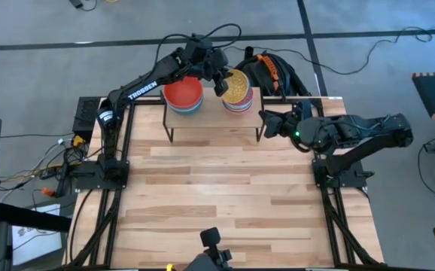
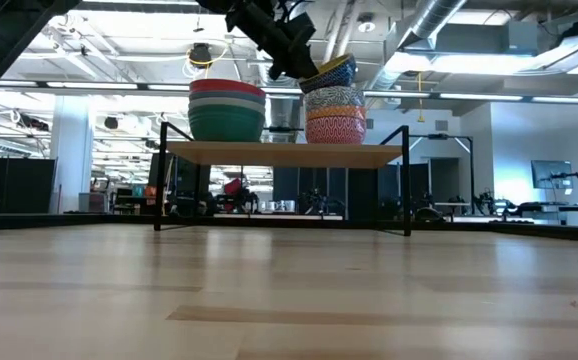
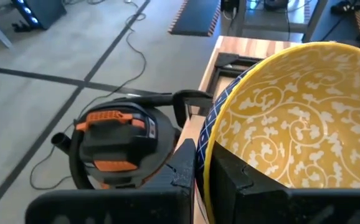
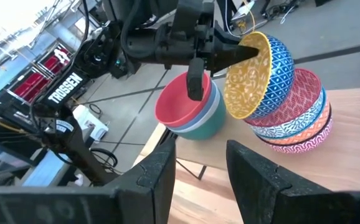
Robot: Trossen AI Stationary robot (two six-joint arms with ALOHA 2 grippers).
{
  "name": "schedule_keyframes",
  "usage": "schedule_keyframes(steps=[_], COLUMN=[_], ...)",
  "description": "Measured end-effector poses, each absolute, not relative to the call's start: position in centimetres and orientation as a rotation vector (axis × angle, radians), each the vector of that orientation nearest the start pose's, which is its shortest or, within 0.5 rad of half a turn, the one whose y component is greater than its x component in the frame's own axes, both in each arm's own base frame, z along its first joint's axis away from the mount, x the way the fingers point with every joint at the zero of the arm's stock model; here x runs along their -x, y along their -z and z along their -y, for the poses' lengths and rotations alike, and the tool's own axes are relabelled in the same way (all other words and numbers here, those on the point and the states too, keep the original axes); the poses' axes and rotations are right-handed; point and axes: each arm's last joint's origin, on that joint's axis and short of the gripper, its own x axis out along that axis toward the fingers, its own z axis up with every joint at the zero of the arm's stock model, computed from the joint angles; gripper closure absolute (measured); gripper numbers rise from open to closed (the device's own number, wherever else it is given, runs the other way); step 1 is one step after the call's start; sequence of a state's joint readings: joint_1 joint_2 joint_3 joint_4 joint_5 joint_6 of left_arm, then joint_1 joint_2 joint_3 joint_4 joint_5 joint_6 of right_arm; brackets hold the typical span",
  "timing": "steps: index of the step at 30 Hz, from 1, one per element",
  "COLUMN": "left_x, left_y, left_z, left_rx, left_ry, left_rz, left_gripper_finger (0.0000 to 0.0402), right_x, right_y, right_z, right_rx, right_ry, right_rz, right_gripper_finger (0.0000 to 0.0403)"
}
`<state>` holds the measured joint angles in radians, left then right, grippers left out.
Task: Place and stack bowls onto a shelf
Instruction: Stack the yellow bowl into the red printed bowl
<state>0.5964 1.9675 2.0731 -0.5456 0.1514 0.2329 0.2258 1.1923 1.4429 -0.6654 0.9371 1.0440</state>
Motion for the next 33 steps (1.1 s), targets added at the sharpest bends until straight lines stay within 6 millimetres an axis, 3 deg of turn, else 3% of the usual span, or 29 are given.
schedule_keyframes(steps=[20,25,33], left_x=[-38.0,-38.0,-37.6], left_y=[-37.8,-38.6,-39.0], left_z=[-25.0,-25.2,-25.4], left_rx=[-0.023,-0.024,-0.019], left_ry=[-0.349,-0.366,-0.381], left_rz=[-0.478,-0.412,-0.399], left_gripper_finger=[0.0311,0.031,0.031], right_x=[-22.4,-23.6,-25.1], right_y=[-43.1,-41.8,-40.8], right_z=[-0.1,2.7,8.9], right_rx=[-0.775,-0.773,-0.657], right_ry=[0.877,0.91,0.87], right_rz=[0.034,-0.076,-0.209], right_gripper_finger=[0.0235,0.0235,0.0235])
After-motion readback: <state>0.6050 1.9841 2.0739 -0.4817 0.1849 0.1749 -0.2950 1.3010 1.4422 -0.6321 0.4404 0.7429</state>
